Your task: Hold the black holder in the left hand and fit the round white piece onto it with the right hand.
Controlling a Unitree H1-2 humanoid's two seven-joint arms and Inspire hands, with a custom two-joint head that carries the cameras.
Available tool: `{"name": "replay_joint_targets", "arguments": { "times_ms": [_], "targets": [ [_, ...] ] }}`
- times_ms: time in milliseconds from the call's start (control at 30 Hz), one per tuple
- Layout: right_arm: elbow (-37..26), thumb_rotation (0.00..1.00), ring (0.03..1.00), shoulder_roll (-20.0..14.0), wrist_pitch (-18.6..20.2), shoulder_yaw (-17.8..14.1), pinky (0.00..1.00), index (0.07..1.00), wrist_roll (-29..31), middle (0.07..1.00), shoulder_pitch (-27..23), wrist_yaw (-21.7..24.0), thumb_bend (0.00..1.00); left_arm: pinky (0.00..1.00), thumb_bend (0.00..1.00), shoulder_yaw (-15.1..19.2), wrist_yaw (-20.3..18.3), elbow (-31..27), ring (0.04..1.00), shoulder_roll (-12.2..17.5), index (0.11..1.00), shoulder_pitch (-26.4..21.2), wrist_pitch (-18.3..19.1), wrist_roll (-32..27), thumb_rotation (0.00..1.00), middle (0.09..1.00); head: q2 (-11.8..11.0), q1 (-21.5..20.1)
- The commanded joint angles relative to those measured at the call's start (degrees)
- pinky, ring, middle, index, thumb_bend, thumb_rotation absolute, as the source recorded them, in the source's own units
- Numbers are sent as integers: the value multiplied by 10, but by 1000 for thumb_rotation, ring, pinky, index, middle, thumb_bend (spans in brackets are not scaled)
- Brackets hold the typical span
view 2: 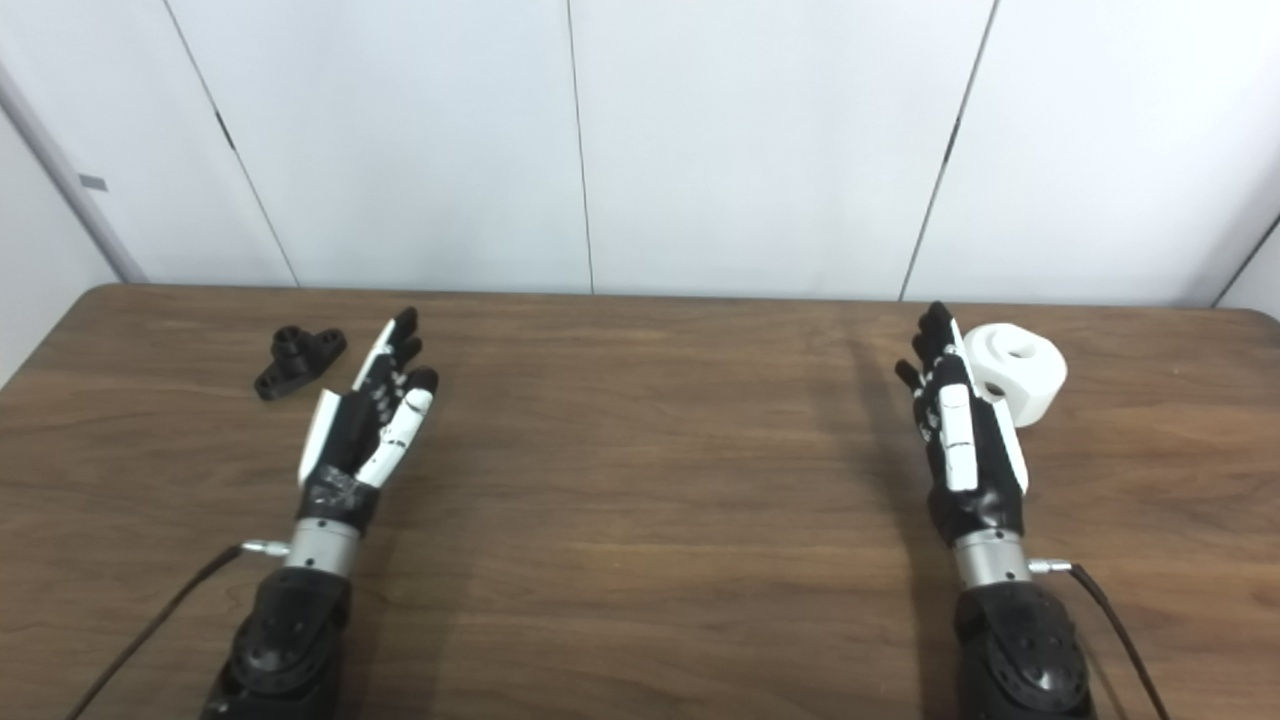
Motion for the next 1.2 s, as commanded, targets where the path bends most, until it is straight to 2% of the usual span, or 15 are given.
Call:
{"name": "replay_joint_targets", "arguments": {
  "times_ms": [0, 100, 167, 267, 333, 367, 500, 633, 733, 800, 967, 1167],
  "targets": [
    [40, 1000, 995, 10, -12, 2, 954, 994, -1, 997, 33, -1, 413, 819, 600, 7, 22, -40, 876, 19, 902, -21, -10, 31, 448, 890, 1, 1],
    [44, 1000, 999, 11, -14, 1, 964, 999, 1, 1000, 32, 1, 400, 807, 632, 11, 36, -55, 852, 41, 872, -25, -20, 68, 280, 855, -2, 3],
    [44, 1000, 1000, 13, -12, 1, 963, 1000, 1, 1000, 33, 0, 406, 808, 645, 13, 43, -65, 848, 54, 863, -26, -20, 92, 246, 847, -4, 4],
    [43, 1000, 1000, 12, -11, 3, 962, 1000, -3, 1000, 34, 0, 389, 765, 714, 20, 64, -87, 819, 77, 835, -27, -15, 146, 169, 820, -7, 10],
    [42, 1000, 1000, 10, -9, 5, 974, 1000, -6, 1000, 34, 1, 380, 740, 756, 27, 78, -90, 799, 89, 817, -28, -31, 164, 91, 806, -9, 15],
    [42, 1000, 1000, 10, -9, 5, 977, 1000, -7, 1000, 34, 1, 379, 735, 763, 30, 92, -92, 795, 99, 814, -28, -31, 193, 76, 804, -13, 24],
    [42, 1000, 1000, 12, -6, 3, 989, 1000, 1, 1000, 34, 3, 347, 671, 802, 39, 129, -78, 771, 140, 818, -32, -32, 266, 83, 808, -12, 24],
    [52, 1000, 1000, 11, -16, 1, 988, 1000, 9, 1000, 31, 10, 334, 707, 832, 42, 153, -40, 822, 172, 852, -37, -40, 283, 124, 849, -14, 28],
    [45, 1000, 1000, 11, -8, 3, 983, 1000, 1, 1000, 34, 5, 342, 739, 856, 41, 164, -12, 855, 190, 876, -40, -27, 303, 182, 875, -18, 38],
    [48, 1000, 1000, 10, -11, 1, 983, 1000, 5, 1000, 33, 7, 337, 779, 873, 39, 160, 4, 884, 201, 887, -42, -9, 312, 209, 886, -18, 42],
    [53, 1000, 1000, 9, -13, 0, 986, 1000, 4, 1000, 31, 6, 341, 808, 886, 31, 159, 49, 915, 222, 891, -54, 9, 317, 239, 895, -21, 51],
    [52, 1000, 1000, 8, -14, -2, 1000, 1000, 13, 1000, 32, 12, 315, 849, 901, 25, 143, 101, 937, 238, 907, -68, 27, 287, 312, 918, -22, 63]
  ]
}}
